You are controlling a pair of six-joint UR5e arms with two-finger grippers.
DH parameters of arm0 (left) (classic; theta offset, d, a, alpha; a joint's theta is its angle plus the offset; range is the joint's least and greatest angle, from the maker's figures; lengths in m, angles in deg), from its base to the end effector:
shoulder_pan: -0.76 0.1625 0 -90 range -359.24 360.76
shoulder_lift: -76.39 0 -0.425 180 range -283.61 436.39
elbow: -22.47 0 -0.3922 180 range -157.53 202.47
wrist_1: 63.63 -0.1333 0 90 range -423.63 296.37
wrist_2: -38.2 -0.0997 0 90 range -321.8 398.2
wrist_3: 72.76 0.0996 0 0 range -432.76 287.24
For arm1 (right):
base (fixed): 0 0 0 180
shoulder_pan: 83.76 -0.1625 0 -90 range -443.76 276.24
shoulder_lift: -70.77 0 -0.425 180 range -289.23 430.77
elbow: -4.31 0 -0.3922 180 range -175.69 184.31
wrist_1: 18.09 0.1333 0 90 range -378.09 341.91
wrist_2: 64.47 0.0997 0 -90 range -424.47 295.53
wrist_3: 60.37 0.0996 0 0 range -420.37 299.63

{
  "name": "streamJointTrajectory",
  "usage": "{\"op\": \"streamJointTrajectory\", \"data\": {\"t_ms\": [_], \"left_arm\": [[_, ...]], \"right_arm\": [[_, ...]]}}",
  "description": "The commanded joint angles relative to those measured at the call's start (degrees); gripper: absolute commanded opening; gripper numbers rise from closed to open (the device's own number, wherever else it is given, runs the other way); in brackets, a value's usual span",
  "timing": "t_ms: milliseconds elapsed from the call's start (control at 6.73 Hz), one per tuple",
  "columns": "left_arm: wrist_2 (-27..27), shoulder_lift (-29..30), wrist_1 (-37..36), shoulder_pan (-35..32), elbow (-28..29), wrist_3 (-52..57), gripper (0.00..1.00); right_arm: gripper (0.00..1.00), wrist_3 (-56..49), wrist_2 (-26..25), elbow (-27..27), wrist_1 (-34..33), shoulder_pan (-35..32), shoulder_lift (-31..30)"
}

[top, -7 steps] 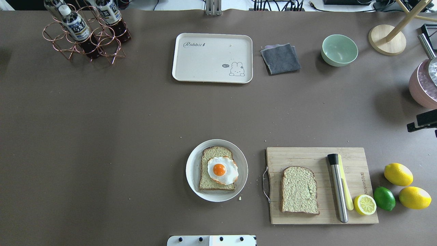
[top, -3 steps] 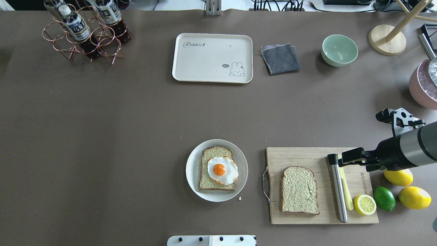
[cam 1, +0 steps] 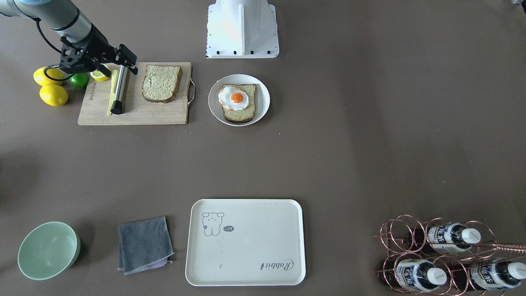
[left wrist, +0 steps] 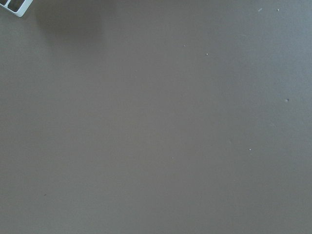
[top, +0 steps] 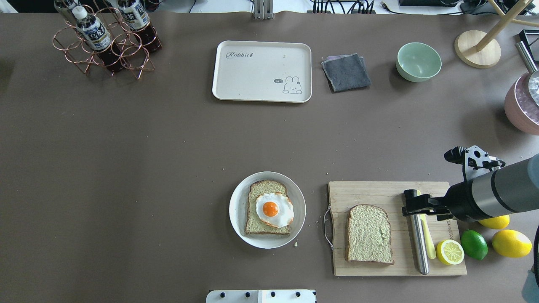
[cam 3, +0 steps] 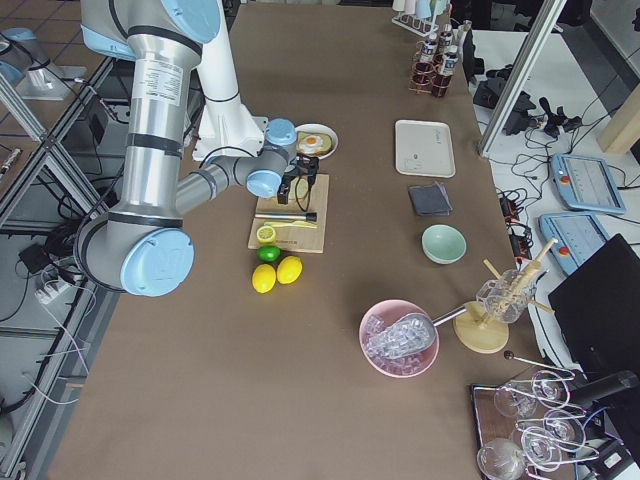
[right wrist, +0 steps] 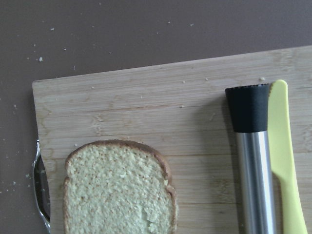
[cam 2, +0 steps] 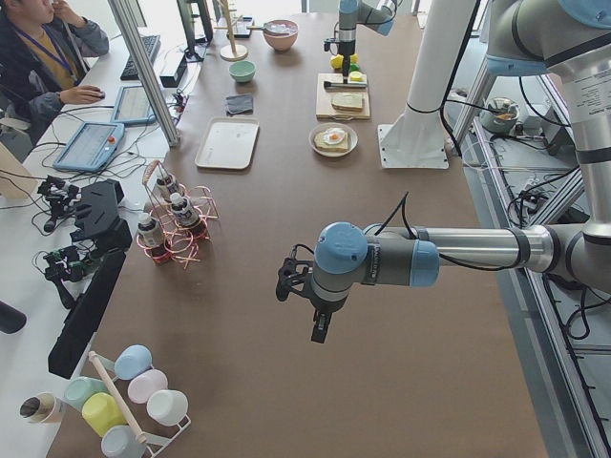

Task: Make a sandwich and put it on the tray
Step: 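Move the right gripper over the bread slice on the cutting board and grasp it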

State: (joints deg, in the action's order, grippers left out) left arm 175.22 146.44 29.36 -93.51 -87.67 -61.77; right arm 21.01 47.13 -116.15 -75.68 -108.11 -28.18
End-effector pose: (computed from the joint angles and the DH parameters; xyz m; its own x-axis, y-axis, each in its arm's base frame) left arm -0.0864 -0.3450 0.6230 0.6845 0.1797 -0.7065 -0.0572 0.9794 0.1937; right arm -0.3540 -0.2663 0.4125 0.5473 0.0947 0.8316 -0.0306 0.9952 -0.0932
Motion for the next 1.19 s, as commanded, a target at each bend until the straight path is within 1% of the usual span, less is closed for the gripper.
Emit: {"op": "streamJointTrajectory", "data": {"t_ms": [0, 149, 297, 446, 595, 743, 1041], "left_arm": [[0.0, 0.0, 0.1, 0.0, 0.0, 0.1, 0.97], [0.0, 0.0, 0.1, 0.0, 0.0, 0.1, 0.97], [0.0, -0.2, 0.1, 0.0, -0.2, 0.2, 0.97], [0.0, -0.2, 0.1, 0.0, -0.2, 0.1, 0.97], [0.0, -0.2, 0.1, 0.0, -0.3, 0.1, 0.97], [0.0, -0.2, 0.1, 0.0, -0.3, 0.1, 0.97], [0.0, -0.2, 0.1, 0.0, -0.3, 0.1, 0.97]], "right_arm": [[0.91, 1.5, -2.3, 2.9, 0.5, 3.7, 2.3], [0.88, 1.5, -2.6, 4.4, 1.3, 4.0, 2.6], [0.72, 1.5, -2.6, 5.6, 3.1, 4.1, 2.7], [0.43, 1.7, -2.6, 5.4, 3.3, 4.0, 2.4], [0.03, 1.7, -2.5, 5.2, 3.3, 4.0, 2.4], [0.0, 1.6, -2.5, 5.2, 3.3, 4.0, 2.4], [0.0, 1.6, -2.2, 5.0, 3.3, 3.8, 2.8]]}}
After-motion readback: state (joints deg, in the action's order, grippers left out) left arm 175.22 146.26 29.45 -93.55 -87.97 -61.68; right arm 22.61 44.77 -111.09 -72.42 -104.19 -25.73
